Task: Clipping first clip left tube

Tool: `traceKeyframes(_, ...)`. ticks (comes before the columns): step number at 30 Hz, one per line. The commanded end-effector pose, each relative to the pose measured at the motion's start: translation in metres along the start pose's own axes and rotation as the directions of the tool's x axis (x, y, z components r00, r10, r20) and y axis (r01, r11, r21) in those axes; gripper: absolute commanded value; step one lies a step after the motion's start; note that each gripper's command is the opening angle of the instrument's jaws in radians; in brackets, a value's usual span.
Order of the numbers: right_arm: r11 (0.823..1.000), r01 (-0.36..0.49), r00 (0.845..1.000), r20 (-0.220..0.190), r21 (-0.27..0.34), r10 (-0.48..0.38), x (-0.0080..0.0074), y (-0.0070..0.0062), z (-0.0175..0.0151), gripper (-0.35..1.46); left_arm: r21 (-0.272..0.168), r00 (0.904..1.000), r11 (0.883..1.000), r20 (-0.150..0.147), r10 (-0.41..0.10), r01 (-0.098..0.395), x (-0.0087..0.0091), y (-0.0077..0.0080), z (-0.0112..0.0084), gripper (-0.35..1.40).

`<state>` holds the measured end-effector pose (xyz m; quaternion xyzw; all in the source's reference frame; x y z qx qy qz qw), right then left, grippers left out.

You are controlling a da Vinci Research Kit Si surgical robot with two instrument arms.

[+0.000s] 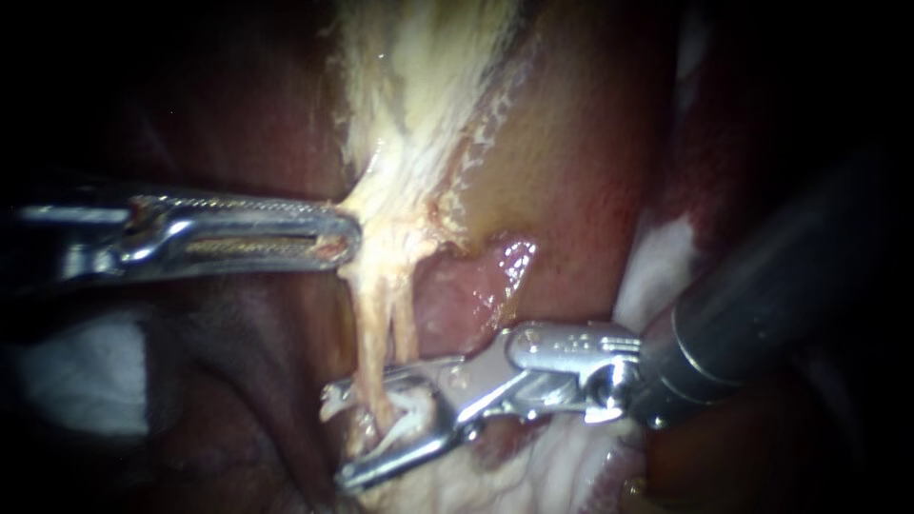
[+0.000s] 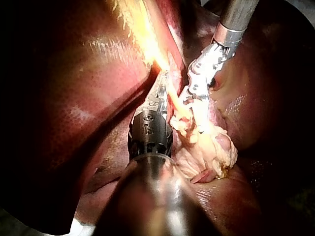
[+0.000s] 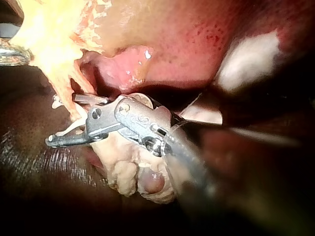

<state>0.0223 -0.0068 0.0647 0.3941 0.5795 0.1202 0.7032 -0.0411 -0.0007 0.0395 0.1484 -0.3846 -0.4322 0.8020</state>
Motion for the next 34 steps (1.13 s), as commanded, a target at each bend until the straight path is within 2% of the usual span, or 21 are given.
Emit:
traceKeyframes(1,1.0,0.001,1.0,0.001,-0.001,-0.001,-0.0001,0.0001,0.0001,0.51,0.0,1.0,1.0,0.0,0.0,0.0,0.0,0.0,0.0,-0.35)
traceKeyframes(9,1.0,0.0,1.0,0.0,0.001,0.0,-0.0001,0.0001,-0.0002,0.42,-0.001,1.0,1.0,0.0,0.0,0.0,0.0,-0.0001,-0.0001,-0.35)
traceKeyframes(10,1.0,0.0,1.0,0.0,0.001,0.0,-0.0001,0.0001,-0.0003,0.34,-0.001,1.0,1.0,0.0,-0.001,0.001,0.0,-0.0001,-0.0001,-0.35)
traceKeyframes(13,1.0,0.001,1.0,-0.003,-0.02,-0.001,-0.0004,0.0001,-0.0009,-0.22,-0.001,1.0,1.0,0.0,-0.001,0.001,0.0,-0.0001,-0.0002,-0.35)
traceKeyframes(14,1.0,-0.001,1.0,0.005,-0.027,0.001,-0.0004,0.0002,-0.0011,-0.35,-0.001,1.0,1.0,0.0,-0.001,0.001,-0.0001,-0.0001,-0.0002,-0.35)
traceKeyframes(21,0.999,-0.002,1.0,0.007,-0.038,0.002,-0.0011,0.0013,-0.0016,-0.35,0.0,1.0,1.0,0.0,-0.001,0.001,-0.0001,-0.0001,-0.0002,-0.35)
traceKeyframes(34,0.999,-0.002,1.0,0.01,-0.037,0.002,-0.0012,0.0012,-0.0017,-0.35,0.0,1.0,1.0,0.0,-0.001,0.001,0.0,-0.0001,-0.0002,-0.35)
